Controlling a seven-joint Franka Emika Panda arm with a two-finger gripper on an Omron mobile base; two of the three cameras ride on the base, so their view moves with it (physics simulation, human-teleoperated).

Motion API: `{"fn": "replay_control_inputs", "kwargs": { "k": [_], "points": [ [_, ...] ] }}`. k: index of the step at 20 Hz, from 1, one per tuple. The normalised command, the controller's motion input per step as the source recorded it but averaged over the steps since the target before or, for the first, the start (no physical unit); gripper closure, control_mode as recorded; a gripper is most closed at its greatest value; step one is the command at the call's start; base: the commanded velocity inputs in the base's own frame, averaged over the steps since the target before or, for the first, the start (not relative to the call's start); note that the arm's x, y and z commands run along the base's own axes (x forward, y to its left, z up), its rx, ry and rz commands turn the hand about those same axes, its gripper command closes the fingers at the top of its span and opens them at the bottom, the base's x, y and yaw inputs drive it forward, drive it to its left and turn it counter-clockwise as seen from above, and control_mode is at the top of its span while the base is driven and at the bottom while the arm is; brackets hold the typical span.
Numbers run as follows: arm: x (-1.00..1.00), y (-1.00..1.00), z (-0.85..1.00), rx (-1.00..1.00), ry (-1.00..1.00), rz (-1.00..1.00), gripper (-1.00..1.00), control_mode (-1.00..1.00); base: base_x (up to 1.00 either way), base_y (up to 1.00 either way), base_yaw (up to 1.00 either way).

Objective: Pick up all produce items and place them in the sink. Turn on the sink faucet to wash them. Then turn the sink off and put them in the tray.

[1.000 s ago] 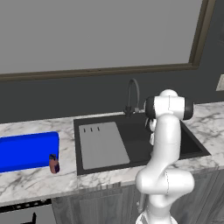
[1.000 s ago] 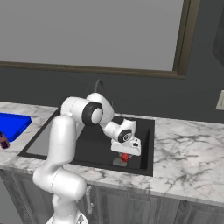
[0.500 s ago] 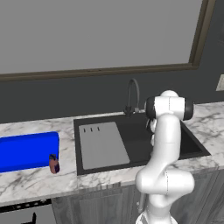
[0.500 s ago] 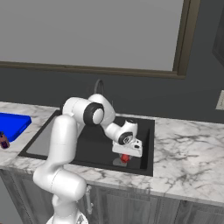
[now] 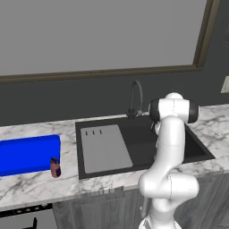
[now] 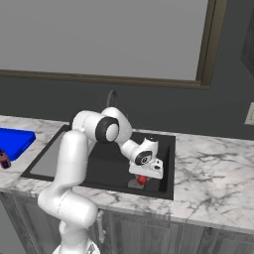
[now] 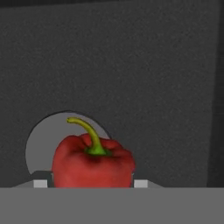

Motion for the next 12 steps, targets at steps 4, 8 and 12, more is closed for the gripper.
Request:
{"fn": "replay_control_inputs", "kwargs": {
  "k": [4, 8, 12],
  "points": [
    [0.0, 0.0, 0.0, 0.0, -0.01, 0.0, -1.0, -1.0, 0.0, 0.0, 0.0],
    [-0.02, 0.0, 0.14, 0.0, -0.02, 0.0, -1.0, -1.0, 0.0, 0.0, 0.0],
    [-0.07, 0.0, 0.31, 0.0, -0.03, 0.0, -1.0, -1.0, 0.0, 0.0, 0.0]
  ]
}}
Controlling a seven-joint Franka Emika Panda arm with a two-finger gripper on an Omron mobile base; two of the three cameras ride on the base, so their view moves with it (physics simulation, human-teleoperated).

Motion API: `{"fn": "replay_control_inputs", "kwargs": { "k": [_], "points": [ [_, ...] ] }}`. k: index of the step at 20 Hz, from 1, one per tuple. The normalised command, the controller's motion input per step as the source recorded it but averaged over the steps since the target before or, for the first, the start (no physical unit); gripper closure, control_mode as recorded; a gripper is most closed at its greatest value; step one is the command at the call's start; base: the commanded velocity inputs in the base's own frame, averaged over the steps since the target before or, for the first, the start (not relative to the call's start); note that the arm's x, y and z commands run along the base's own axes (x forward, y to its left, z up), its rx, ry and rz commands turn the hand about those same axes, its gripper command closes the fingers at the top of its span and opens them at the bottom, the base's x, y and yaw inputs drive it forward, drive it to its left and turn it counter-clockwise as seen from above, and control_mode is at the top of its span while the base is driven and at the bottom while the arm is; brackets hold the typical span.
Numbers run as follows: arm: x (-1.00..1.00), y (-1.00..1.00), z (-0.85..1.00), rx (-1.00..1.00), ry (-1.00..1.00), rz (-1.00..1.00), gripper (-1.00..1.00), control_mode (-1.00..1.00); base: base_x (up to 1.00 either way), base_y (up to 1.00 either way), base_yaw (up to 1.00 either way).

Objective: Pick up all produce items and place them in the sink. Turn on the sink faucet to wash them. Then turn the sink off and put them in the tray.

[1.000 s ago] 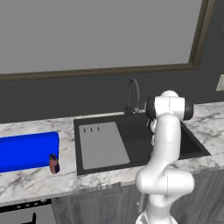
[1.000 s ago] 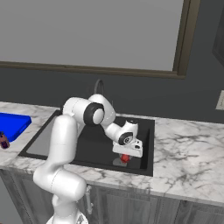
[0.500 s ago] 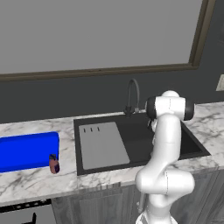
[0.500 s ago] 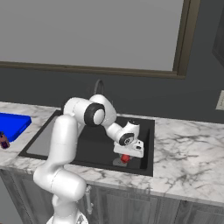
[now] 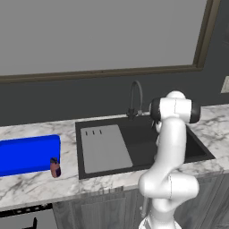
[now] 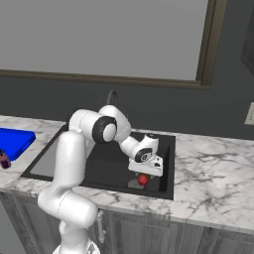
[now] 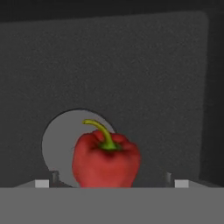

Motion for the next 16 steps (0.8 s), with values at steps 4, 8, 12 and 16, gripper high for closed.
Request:
{"fn": "replay_control_inputs", "kwargs": {
  "k": [4, 8, 12, 16],
  "points": [
    [-0.09, 0.0, 0.39, 0.01, -0.02, 0.0, -1.0, -1.0, 0.0, 0.0, 0.0],
    [-0.18, 0.0, 0.46, 0.0, -0.01, 0.0, -1.0, -1.0, 0.0, 0.0, 0.0],
    [-0.22, 0.0, 0.46, 0.0, -0.02, 0.0, -1.0, -1.0, 0.0, 0.0, 0.0],
    [-0.21, 0.01, 0.52, 0.0, -0.02, 0.0, -1.0, -1.0, 0.0, 0.0, 0.0]
  ]
}}
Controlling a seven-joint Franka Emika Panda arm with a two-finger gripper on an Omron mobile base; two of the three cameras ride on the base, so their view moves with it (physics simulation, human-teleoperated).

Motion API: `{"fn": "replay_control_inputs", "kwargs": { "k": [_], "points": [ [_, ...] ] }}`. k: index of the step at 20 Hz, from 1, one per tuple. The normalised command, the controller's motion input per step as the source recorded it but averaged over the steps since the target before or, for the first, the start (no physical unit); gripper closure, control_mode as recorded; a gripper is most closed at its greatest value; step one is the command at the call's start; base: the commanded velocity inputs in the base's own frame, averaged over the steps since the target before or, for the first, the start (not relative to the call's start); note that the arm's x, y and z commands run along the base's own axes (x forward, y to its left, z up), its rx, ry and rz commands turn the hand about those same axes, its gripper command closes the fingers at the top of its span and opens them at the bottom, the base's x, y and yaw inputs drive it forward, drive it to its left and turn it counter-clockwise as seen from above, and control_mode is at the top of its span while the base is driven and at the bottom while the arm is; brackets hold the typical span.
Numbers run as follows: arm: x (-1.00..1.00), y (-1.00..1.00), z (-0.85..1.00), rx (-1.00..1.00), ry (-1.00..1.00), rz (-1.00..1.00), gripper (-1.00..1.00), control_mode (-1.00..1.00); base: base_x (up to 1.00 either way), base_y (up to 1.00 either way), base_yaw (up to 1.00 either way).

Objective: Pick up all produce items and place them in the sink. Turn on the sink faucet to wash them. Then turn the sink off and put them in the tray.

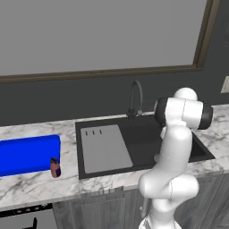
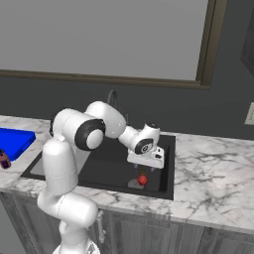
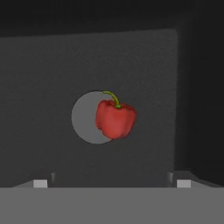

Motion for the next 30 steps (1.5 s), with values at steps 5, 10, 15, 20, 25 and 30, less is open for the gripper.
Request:
{"fn": "replay_control_inputs", "kwargs": {
  "k": [5, 10, 15, 20, 25, 30],
  "points": [
    [-0.24, 0.02, 0.6, 0.01, -0.03, 0.0, -1.0, -1.0, 0.0, 0.0, 0.0],
    [-0.2, 0.09, 0.64, 0.03, -0.03, 0.01, -1.0, -1.0, 0.0, 0.0, 0.0],
    [-0.21, 0.15, 0.48, 0.07, -0.08, 0.03, -1.0, -1.0, 0.0, 0.0, 0.0],
    [-0.29, 0.14, 0.38, 0.07, -0.15, 0.08, -1.0, -1.0, 0.0, 0.0, 0.0],
    [-0.21, 0.15, 0.26, 0.02, -0.08, 0.04, -1.0, -1.0, 0.0, 0.0, 0.0],
    [0.0, -0.09, 0.0, 0.06, -0.01, 0.0, -1.0, -1.0, 0.0, 0.0, 0.0]
  ]
}}
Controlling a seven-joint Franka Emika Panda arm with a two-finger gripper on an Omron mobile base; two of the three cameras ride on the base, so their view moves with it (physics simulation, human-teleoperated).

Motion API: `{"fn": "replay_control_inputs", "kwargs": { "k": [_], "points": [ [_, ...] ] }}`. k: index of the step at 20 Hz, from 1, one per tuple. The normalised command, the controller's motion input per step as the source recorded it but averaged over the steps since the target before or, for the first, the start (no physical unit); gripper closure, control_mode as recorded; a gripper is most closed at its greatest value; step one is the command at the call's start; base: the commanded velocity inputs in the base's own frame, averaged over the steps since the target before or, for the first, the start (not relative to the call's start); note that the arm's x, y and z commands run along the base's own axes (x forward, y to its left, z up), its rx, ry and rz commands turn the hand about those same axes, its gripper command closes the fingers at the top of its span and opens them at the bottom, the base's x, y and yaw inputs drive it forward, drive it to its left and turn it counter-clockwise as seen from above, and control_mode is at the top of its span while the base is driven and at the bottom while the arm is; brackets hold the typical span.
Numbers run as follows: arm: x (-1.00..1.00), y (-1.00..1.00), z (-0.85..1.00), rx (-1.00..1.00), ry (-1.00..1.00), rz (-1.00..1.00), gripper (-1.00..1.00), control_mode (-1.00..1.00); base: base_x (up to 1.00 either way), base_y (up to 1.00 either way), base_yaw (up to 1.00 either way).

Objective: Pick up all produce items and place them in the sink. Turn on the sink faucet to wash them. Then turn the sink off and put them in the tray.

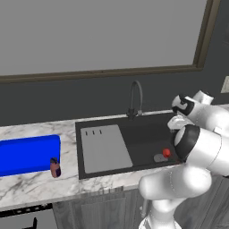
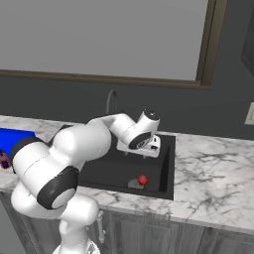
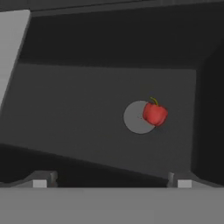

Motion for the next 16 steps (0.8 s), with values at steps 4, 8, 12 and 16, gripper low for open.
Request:
{"fn": "replay_control_inputs", "kwargs": {
  "k": [4, 8, 12, 16],
  "points": [
    [0.0, 0.0, 0.05, 0.08, -0.18, 0.07, -1.0, -1.0, 0.0, 0.0, 0.0],
    [0.0, 0.0, 0.05, 0.1, -0.25, 0.1, -1.0, -1.0, 0.0, 0.0, 0.0],
    [0.06, 0.01, 0.08, 0.1, -0.19, 0.1, -1.0, -1.0, 0.0, 0.0, 0.0],
    [0.19, 0.02, 0.15, 0.12, -0.14, 0.13, -1.0, -1.0, 0.0, 0.0, 0.0]
  ]
}}
